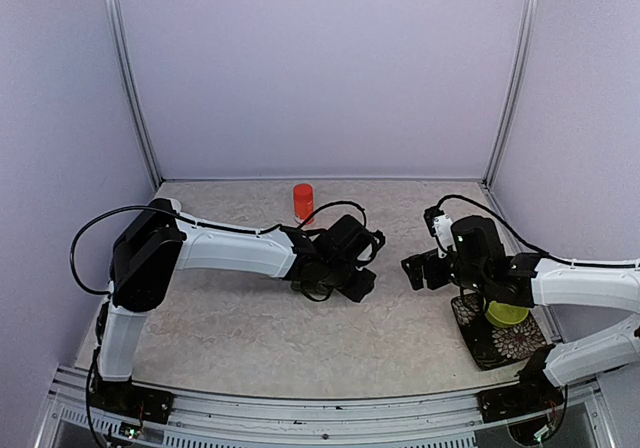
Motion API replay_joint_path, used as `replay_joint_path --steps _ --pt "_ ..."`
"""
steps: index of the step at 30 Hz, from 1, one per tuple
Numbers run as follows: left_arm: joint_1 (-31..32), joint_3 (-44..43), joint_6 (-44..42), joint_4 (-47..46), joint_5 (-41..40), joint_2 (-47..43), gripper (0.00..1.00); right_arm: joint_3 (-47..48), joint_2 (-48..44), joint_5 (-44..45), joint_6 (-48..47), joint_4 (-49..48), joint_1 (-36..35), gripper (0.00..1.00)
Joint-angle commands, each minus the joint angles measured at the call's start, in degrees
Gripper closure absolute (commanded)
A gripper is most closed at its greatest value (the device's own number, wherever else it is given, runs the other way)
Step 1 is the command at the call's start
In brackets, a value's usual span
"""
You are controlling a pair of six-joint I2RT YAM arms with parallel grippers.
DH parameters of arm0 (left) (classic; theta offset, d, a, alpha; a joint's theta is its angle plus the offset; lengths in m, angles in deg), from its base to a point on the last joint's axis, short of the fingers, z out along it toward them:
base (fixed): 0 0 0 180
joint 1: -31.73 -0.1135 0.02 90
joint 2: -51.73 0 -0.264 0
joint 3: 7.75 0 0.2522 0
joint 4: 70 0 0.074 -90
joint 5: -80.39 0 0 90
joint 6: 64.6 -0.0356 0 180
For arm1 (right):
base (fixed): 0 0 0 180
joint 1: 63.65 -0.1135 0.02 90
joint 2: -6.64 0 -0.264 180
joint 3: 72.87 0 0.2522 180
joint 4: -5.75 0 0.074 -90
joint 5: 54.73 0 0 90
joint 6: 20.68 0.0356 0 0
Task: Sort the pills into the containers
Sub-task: Pick up the pill bottle from the center of the board.
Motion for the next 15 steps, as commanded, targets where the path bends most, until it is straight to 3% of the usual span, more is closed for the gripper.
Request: replay_joint_path --steps 1,11,15 --pt "-0.5 -0.8 0.1 -1.8 0.6 1.1 0.57 0.2 0.6 -0.4 0.1 -1.3 0.4 0.00" --pt "-0.6 0.4 -0.2 -1.3 0.0 -0.2 0.77 1.1 1.7 -1.1 -0.8 -1.3 0.4 0.00" --pt "-0.7 2.8 -1.0 -2.6 -0.7 -4.6 0.78 1.7 1.2 -8.5 -3.9 -2.2 0.4 0.00"
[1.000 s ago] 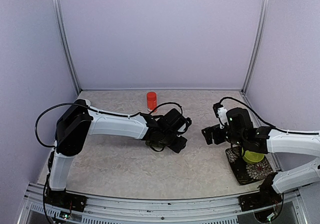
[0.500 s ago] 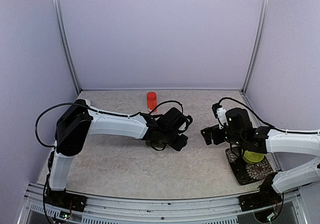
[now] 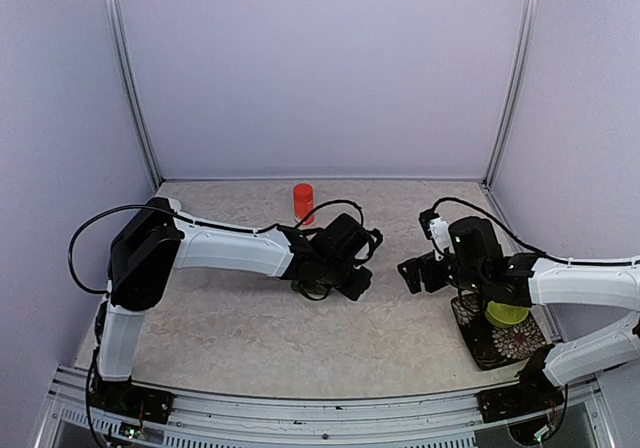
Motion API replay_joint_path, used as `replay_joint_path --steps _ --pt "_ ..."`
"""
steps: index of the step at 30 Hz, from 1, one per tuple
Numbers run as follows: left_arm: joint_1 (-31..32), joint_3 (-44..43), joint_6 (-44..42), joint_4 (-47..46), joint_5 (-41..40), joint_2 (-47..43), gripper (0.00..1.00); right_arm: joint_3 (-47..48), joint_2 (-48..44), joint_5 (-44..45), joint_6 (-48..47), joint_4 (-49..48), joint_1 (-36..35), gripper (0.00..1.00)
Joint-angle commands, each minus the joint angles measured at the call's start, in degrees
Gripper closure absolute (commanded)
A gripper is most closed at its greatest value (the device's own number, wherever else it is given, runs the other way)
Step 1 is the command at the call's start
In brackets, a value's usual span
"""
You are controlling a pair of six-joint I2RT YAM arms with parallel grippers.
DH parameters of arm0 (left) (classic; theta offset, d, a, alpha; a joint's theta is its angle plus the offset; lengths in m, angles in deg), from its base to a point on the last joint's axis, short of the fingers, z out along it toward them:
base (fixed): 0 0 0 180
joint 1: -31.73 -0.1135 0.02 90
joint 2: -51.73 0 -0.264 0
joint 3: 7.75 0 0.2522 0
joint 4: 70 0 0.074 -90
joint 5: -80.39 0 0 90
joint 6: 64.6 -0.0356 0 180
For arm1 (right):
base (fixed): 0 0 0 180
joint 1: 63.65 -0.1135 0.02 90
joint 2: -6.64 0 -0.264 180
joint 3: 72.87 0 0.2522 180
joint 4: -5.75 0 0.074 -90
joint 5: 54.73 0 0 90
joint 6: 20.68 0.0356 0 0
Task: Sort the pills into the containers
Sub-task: Pick up the pill bottle from the center of the board, then pass from the left arm to the right
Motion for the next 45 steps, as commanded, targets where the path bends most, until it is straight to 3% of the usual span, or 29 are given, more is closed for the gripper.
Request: replay_joint_path --steps 1,9,16,23,33,39,45 --pt "-0.3 3.6 -1.4 -2.9 -0.1 -6.2 0.78 1.7 -0.6 -10.1 -4.0 -2.3 0.4 0.00" --pt "-2.8 17.0 -3.5 -15.3 11.6 -21.4 0.81 -2.0 -7.0 -38.8 -5.2 -14.6 0.6 0.00" --pt "-3.3 26.8 -3.5 -28.6 25.8 -31.5 0.82 -5.1 -6.6 -51.4 3.7 -31.3 0.8 0.00" --pt "-3.1 31.4 -2.3 -37.2 34.1 -35.8 0.82 -5.3 -6.3 -54.8 6.3 -36.9 0.8 0.01" --pt "-1.5 38.3 -2.0 -51.0 37.5 -39.4 0.81 -5.5 -1.9 -62.5 13.4 -46.6 0.8 0.10" --pt "-0.1 38.5 -4.5 -51.8 37.1 -39.6 0.81 -4.3 4.0 -67.5 19.7 -53.4 0.8 0.21" --pt "0.4 38.1 -6.0 -51.0 36.1 -39.4 0.81 -3.6 6.5 -69.6 23.3 -56.9 0.6 0.25"
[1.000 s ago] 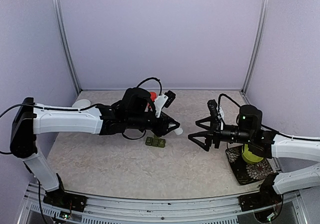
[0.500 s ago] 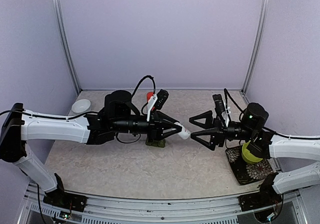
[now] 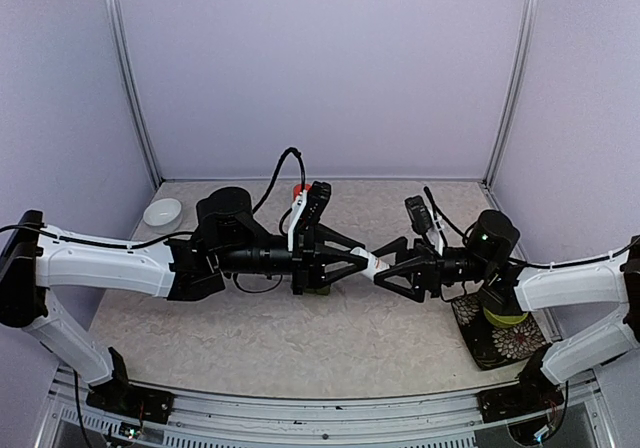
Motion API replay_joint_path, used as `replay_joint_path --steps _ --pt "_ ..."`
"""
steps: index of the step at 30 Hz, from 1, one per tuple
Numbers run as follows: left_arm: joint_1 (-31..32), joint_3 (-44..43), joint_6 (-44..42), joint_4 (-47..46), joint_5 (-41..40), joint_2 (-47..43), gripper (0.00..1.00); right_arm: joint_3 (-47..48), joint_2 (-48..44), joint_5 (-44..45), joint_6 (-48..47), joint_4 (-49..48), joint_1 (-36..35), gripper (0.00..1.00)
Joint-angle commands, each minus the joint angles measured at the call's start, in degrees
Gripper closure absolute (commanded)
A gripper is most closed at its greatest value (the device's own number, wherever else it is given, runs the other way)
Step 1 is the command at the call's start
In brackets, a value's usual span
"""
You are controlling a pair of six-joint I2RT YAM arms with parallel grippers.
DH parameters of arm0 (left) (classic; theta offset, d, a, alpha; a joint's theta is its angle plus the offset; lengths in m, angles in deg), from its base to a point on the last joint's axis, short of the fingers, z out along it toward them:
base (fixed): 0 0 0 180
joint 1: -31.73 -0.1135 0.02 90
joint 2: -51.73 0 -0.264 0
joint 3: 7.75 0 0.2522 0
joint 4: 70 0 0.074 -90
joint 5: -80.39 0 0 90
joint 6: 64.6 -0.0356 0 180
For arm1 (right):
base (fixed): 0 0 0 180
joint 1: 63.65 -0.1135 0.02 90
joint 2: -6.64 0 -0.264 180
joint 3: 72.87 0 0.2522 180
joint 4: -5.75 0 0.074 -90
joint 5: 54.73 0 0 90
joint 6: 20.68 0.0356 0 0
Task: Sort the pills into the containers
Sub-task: Pass from the left arm to the right
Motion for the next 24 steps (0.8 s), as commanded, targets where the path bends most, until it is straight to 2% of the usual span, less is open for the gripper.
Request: replay_joint_path --steps 1,6,14,24 --pt "0.5 -0.1 -1.9 -1.8 0.0 -0.8 0.81 1.3 0.9 -3.2 4.0 -5.8 0.2 0.26" --pt "0.6 0.0 -1.8 -2.0 -0.4 -0.5 0.81 1.6 1.0 -4.0 5.3 -7.9 -0.3 0.29" --pt "0.9 -0.6 -1.8 -2.2 -0.3 0.4 0.81 2.3 3.0 -5.3 6.9 -9.9 -1.0 0.39" --pt "1.3 -0.5 -2.0 -1.8 -0.5 0.8 0.81 3.0 4.0 -5.3 7.5 -10.6 -1.8 0.42"
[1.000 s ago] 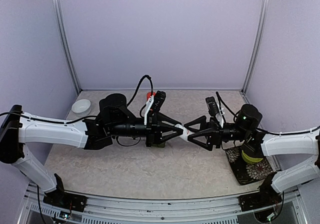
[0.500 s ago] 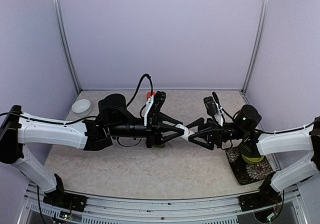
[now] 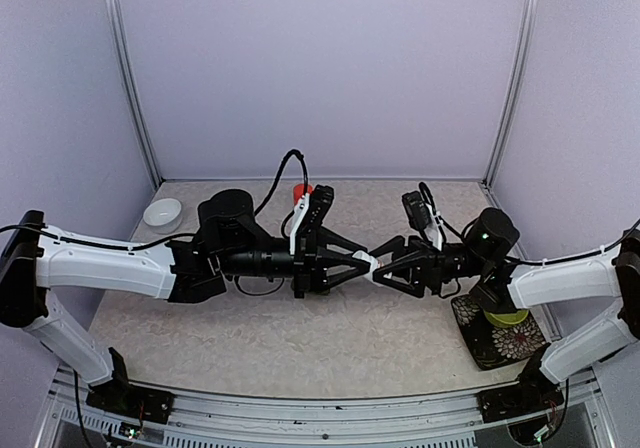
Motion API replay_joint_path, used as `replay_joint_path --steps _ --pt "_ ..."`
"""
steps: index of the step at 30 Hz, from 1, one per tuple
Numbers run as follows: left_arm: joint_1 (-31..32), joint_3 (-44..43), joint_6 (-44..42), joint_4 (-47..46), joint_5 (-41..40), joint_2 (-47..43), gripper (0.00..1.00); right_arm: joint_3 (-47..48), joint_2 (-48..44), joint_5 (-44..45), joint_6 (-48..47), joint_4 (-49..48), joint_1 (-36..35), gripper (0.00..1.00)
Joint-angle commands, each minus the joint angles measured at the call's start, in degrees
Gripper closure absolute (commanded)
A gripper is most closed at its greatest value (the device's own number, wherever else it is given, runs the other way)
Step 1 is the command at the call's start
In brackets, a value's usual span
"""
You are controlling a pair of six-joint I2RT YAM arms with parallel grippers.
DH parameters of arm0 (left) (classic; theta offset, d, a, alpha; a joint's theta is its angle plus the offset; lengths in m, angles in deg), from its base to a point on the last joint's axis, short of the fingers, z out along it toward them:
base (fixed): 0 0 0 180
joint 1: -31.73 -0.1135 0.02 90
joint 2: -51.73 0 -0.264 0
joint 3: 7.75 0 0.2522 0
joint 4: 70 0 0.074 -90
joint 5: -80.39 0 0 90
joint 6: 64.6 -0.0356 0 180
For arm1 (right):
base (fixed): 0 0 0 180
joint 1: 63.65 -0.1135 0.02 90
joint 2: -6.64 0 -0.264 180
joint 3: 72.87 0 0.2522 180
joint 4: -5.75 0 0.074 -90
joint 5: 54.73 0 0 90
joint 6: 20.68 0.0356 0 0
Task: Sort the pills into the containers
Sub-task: Pass from the left arm to the right
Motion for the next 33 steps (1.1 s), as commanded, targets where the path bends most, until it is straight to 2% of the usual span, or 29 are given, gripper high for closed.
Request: replay_joint_path --steps 1,6,10,14,16,18,21,23,29,33 --pt "0.5 -0.5 -1.2 -1.5 -0.5 0.6 0.81 1.5 0.9 -1.1 0.6 -2.1 -0.6 0.44" --pt "0.5 -0.9 -1.1 -1.1 -1.1 0.8 0.81 1.6 1.4 -1.6 0.5 -2.1 -1.0 0.62" --pt "0.5 -1.0 -1.1 -0.8 -1.7 0.8 0.81 1.7 1.9 -2.4 0.0 -1.5 -1.1 0.70" --pt "0.6 -2.1 -0.8 0.3 -2.2 1.5 0.81 1.7 1.8 -2.0 -1.4 0.0 -1.2 0.89" --pt "0.6 -2.7 0.3 1.0 -3.3 2.0 0.81 2.0 1.4 -1.7 -3.3 2.0 -1.2 0.94" --pt "0.5 -4.1 2.1 3.2 -5.7 2.7 0.81 2.5 0.6 -0.5 -7.1 6.4 -1.1 0.95" --pt "0.6 -7.2 7.1 7.2 -9.8 4.4 0.81 3.3 -1.4 5.3 -15.8 15.4 -1.2 0.98" --pt "0.6 -8.7 11.2 9.4 -11.7 5.7 0.78 2.8 -2.6 9.7 -20.4 17.8 -1.2 1.00" --pt "0.6 -11.3 21.8 12.6 -12.5 8.0 0.68 -0.1 -5.9 21.8 -27.9 16.5 -1.8 1.00" --pt "0.7 -12.2 23.9 14.6 -13.7 7.2 0.57 -1.8 -8.1 27.0 -30.3 14.8 -2.3 1.00"
